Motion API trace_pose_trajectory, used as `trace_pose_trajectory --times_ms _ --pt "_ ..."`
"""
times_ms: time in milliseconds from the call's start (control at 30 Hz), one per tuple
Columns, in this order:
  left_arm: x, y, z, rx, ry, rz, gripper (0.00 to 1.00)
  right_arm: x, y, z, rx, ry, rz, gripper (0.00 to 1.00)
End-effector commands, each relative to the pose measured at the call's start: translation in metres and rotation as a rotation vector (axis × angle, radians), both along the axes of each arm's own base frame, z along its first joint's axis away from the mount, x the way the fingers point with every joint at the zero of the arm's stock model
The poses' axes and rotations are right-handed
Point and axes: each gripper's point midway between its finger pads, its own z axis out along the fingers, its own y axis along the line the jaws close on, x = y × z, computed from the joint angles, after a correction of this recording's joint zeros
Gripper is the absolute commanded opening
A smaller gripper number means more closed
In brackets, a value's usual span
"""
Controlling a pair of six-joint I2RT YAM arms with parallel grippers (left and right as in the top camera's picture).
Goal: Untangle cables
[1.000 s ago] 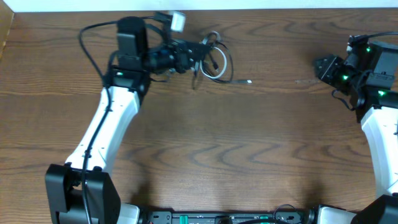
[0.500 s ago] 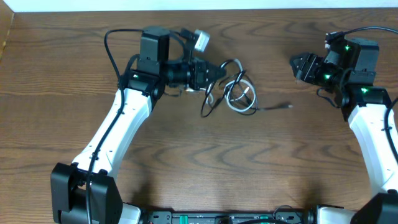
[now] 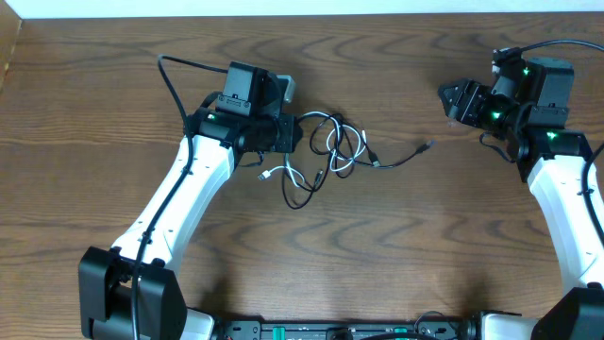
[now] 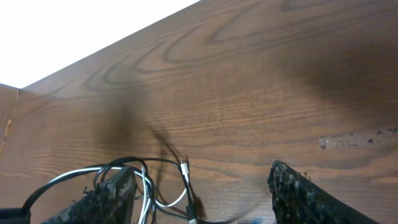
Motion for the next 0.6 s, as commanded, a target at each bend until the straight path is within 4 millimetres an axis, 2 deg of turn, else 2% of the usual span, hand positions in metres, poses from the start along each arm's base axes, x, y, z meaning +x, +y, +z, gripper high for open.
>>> trace_pose_trajectory --times_ms 0,100,200,433,500,567 --pt "0.013 0.023 -0.001 0.109 -0.041 0.088 0.35 0.0 0.003 -0.001 -0.004 -0.002 0.018 0.65" --pt "0.016 0.022 0.005 0.088 -0.049 0.114 0.38 0.0 0.002 -0.001 -0.011 -0.004 0.019 0.65" --pt "0.02 0.013 0.019 0.042 -0.071 0.097 0.42 0.0 0.002 -0.001 -0.014 -0.004 0.016 0.65" --pt "0.029 -0.028 0.067 -0.186 -0.193 -0.038 0.61 0.0 0.001 -0.001 -0.016 -0.004 0.013 0.66" --pt "0.031 -0.035 0.07 -0.202 -0.211 -0.047 0.64 0.0 0.001 -0.001 -0.016 -0.004 0.013 0.66" --pt "0.033 -0.038 0.064 -0.18 -0.207 -0.044 0.65 0.0 0.001 -0.001 -0.016 -0.004 0.013 0.66"
